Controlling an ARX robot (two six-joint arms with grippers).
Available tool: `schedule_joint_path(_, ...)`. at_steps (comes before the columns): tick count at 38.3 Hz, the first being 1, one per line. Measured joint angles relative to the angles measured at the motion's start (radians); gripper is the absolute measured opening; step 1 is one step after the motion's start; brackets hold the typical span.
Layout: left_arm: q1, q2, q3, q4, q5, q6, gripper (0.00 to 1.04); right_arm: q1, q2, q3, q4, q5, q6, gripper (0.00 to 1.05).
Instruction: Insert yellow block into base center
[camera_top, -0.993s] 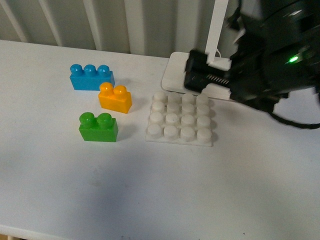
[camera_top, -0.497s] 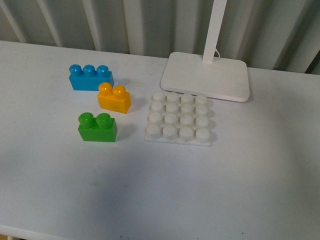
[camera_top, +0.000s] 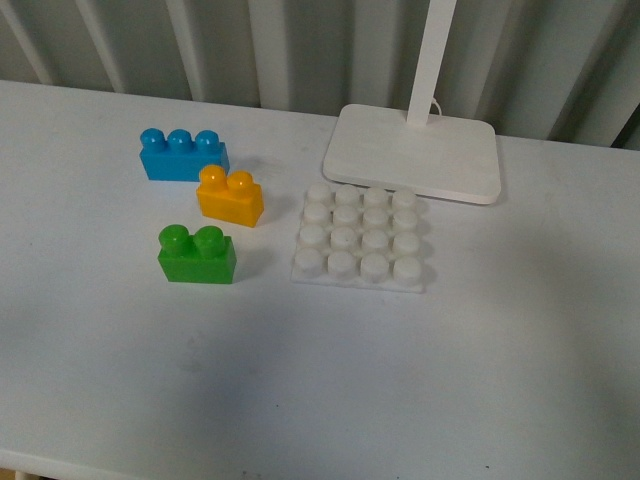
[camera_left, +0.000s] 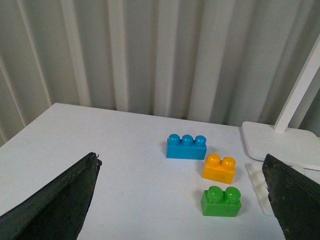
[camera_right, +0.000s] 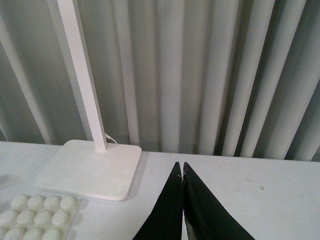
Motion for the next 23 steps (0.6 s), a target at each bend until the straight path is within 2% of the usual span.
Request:
schedule_joint_path(10,0.0,0.0,0.0,0.0,0.0,0.0,0.98,0.0,-0.172,-0.063,-0.108,0.0,0.0,0.01)
schedule_joint_path(14,0.0,0.0,0.0,0.0,0.0,0.0,0.98,0.001,-0.201,-0.108,-0.081,0.0,0.0,0.01)
schedule_joint_path(23,0.0,0.0,0.0,0.0,0.0,0.0,0.98,0.001,-0.384,-0.12,-0.252,0.0,0.0,0.01)
